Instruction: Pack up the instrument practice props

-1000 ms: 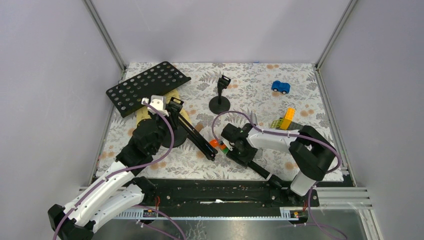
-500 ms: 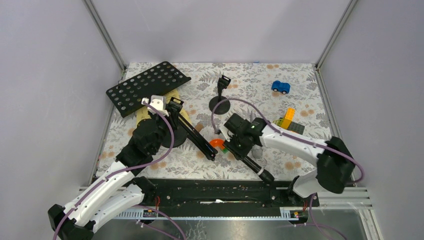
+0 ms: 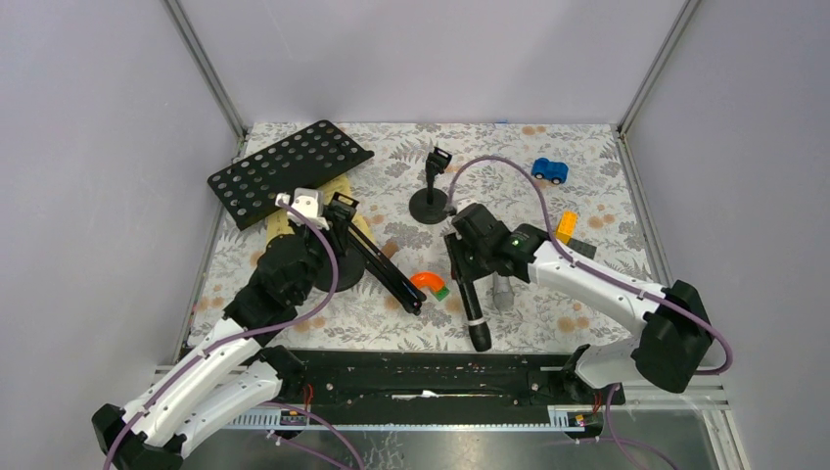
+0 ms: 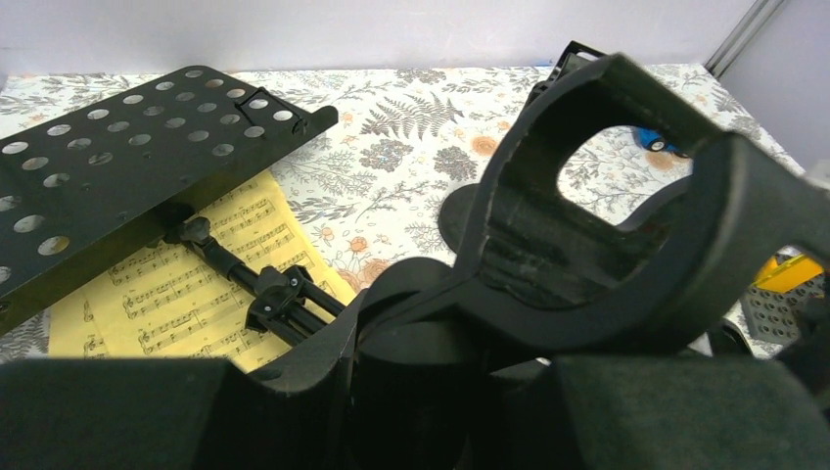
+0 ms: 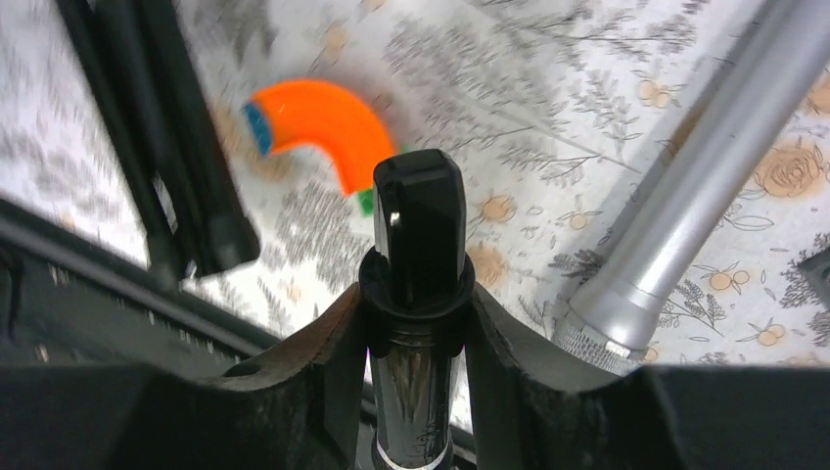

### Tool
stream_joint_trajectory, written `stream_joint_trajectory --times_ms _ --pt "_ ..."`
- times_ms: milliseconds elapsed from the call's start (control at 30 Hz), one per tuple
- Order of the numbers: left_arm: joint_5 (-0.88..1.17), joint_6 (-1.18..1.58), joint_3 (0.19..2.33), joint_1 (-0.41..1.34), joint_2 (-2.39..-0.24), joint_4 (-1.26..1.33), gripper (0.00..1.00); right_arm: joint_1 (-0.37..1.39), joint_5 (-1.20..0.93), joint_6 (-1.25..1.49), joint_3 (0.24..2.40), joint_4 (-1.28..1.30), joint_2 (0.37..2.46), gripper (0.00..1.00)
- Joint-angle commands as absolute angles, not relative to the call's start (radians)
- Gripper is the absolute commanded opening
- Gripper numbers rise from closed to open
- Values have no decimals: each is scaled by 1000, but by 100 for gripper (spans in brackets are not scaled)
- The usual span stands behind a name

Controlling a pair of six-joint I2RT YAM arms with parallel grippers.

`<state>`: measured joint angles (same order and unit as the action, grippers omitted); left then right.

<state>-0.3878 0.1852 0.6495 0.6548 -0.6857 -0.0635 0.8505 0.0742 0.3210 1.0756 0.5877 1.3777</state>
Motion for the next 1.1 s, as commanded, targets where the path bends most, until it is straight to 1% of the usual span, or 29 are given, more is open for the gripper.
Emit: stream_joint_trajectory --times_ms 0,100,200,233,333,400,567,600,633,667,700,767,900,1067 --pt "-347 215 689 652 -645 19 0 757 179 570 998 408 1370 0" --pt "-346 243 682 653 -638 7 0 709 230 596 999 367 1401 0" --pt "-339 255 677 652 -633 3 0 672 250 573 1042 357 1475 0" --pt "-340 258 678 653 -633 2 0 663 254 567 1054 356 1503 2" --pt "-334 276 679 653 -635 2 0 645 285 555 1080 333 1580 13" --pt "-314 292 677 653 -639 2 0 636 314 548 1096 315 1627 17" --pt "-283 297 683 653 -650 -31 0 622 355 530 1130 272 1725 25" --pt "-283 292 686 653 -649 -35 0 621 354 525 1136 267 1733 29" --pt "-282 285 688 653 -648 -37 0 620 350 521 1142 264 1740 36" --pt "-279 276 690 653 -647 -37 0 619 346 517 1149 263 1744 45" --pt "-276 269 692 653 -646 -37 0 619 345 513 1154 264 1747 51" --pt "-256 251 694 653 -643 -24 0 617 339 504 1161 264 1738 59" --pt "-193 213 706 652 -662 8 0 617 324 476 1162 263 1677 67" --pt "-104 148 784 649 -757 92 0 617 288 445 1141 276 1520 69"
